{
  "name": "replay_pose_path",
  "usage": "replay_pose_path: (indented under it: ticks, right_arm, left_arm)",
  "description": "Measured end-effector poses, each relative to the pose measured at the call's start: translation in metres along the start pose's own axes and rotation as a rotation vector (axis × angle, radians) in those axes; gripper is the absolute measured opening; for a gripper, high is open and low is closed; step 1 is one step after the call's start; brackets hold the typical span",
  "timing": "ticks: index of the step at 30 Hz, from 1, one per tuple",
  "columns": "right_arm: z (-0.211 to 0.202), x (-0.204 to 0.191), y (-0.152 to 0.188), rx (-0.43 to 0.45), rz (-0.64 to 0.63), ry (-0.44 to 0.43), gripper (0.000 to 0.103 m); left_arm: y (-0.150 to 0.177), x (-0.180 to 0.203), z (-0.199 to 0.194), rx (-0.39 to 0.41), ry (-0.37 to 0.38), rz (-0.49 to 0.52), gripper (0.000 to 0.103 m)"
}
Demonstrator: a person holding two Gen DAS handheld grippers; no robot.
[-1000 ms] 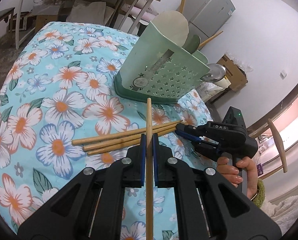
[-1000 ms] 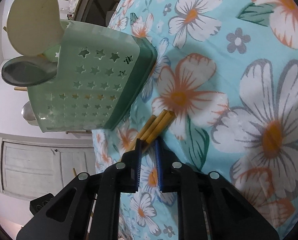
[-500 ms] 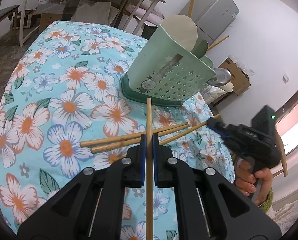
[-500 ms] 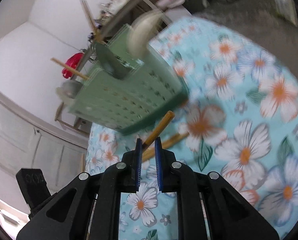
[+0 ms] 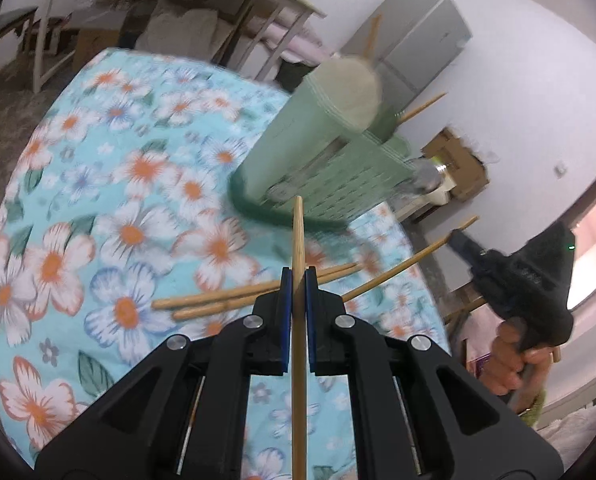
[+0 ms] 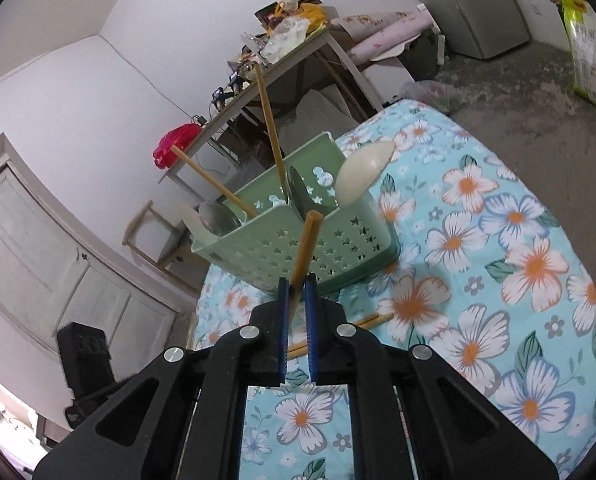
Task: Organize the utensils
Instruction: 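Grasp a wooden chopstick with the right tool and lift it toward the caddy, then raise the chopstick above the caddy with the left tool while the right tool holds its chopstick at the caddy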
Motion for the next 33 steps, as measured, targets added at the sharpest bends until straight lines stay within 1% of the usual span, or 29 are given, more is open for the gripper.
replay_pose_path:
  ticks: [2,4,6,11,17,20,24,28,33]
  right_arm:
    - [-0.001,-0.002,-0.001,0.004,-0.012,0.002,0.008]
    - [0.0,-0.004,-0.002,0.006,-0.021,0.002,0.008]
    - [-0.001,-0.005,-0.002,0.008,-0.028,0.002,0.007]
    - [-0.003,-0.006,-0.005,0.014,-0.04,0.004,0.007]
    - [-0.004,-0.008,-0.007,0.021,-0.055,0.008,0.007]
    - [-0.005,-0.007,-0.008,0.025,-0.054,0.01,0.007]
    - [-0.007,-0.006,-0.01,0.028,-0.056,0.01,0.007]
    - [-0.011,-0.012,-0.014,0.034,-0.063,-0.013,0.006]
    - [-0.019,-0.023,-0.021,0.054,-0.1,-0.022,0.006]
  left_arm:
    - [-0.001,0.003,0.002,-0.001,-0.019,0.028,0.005]
    - [0.002,0.001,0.01,-0.04,-0.027,0.024,0.005]
    - [0.005,0.002,0.012,-0.062,-0.017,0.027,0.005]
    - [0.005,0.01,0.008,-0.075,0.013,0.06,0.005]
    - [0.002,0.015,0.003,-0.071,0.026,0.082,0.005]
    - [-0.002,0.019,-0.004,-0.052,0.037,0.084,0.005]
    - [-0.014,0.03,-0.022,0.002,0.063,0.09,0.005]
    - [-0.035,0.041,-0.042,0.073,0.094,0.098,0.005]
    - [-0.063,0.053,-0.065,0.166,0.123,0.114,0.005]
Point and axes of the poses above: each gripper's, at about its wrist camera, not at the fingertips, and z roughly the way its jaws point, x to its right, y to its underside, the point moved 10 cm from there along z, roughly the way its jaws point, and after that the axes turned 15 degrees about -y, right-handed, at the moved point
